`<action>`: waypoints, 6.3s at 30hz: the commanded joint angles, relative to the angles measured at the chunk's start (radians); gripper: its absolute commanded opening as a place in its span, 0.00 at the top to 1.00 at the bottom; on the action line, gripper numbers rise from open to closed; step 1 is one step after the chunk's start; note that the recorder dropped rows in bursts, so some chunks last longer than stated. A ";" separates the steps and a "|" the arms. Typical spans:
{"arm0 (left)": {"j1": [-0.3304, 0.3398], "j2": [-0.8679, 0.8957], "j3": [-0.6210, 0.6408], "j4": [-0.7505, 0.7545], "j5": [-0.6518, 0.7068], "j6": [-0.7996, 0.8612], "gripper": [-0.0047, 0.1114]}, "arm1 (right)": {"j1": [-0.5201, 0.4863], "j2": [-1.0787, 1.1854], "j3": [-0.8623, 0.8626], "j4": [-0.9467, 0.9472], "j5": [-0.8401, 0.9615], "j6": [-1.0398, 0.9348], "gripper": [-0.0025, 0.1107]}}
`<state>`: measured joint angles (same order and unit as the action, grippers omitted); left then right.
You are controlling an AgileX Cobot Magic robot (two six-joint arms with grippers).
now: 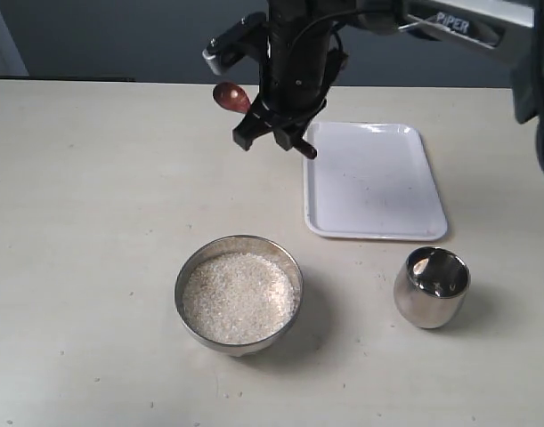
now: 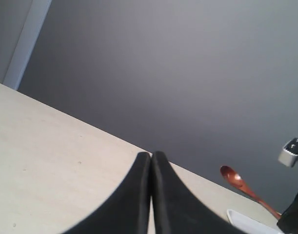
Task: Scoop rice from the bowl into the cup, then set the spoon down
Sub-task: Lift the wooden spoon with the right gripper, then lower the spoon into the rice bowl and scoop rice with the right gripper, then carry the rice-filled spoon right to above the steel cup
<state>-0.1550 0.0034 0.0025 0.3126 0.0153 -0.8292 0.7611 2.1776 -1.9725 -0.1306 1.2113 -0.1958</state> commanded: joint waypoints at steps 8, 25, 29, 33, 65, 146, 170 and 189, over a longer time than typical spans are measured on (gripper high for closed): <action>-0.006 -0.003 -0.003 0.003 -0.008 0.001 0.96 | -0.003 -0.172 0.007 0.042 0.010 -0.020 0.99; -0.006 -0.003 -0.003 0.003 -0.008 0.001 0.96 | 0.008 -0.409 0.342 -0.080 0.010 0.045 0.99; -0.006 -0.003 -0.003 0.003 -0.008 0.001 0.96 | 0.043 -0.464 0.434 -0.077 0.010 0.039 0.99; -0.006 -0.003 -0.003 0.003 -0.008 0.001 0.96 | 0.097 -0.479 0.500 -0.080 0.010 0.033 0.99; -0.006 -0.003 -0.003 0.003 -0.008 0.001 0.96 | 0.437 -0.429 0.762 -0.338 0.010 0.106 0.99; -0.006 -0.003 -0.003 0.003 -0.008 0.001 0.96 | 0.413 -0.346 0.760 -0.068 -0.040 0.224 0.99; -0.006 -0.003 -0.003 0.003 -0.008 0.001 0.96 | 0.362 -0.401 0.760 -0.023 -0.056 0.258 0.99; -0.006 -0.003 -0.003 0.003 -0.008 0.001 0.96 | 0.297 -0.571 0.763 0.001 0.010 0.207 0.99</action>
<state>-0.1550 0.0034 0.0025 0.3126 0.0153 -0.8292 1.0644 1.6278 -1.2124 -0.1250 1.2118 0.0263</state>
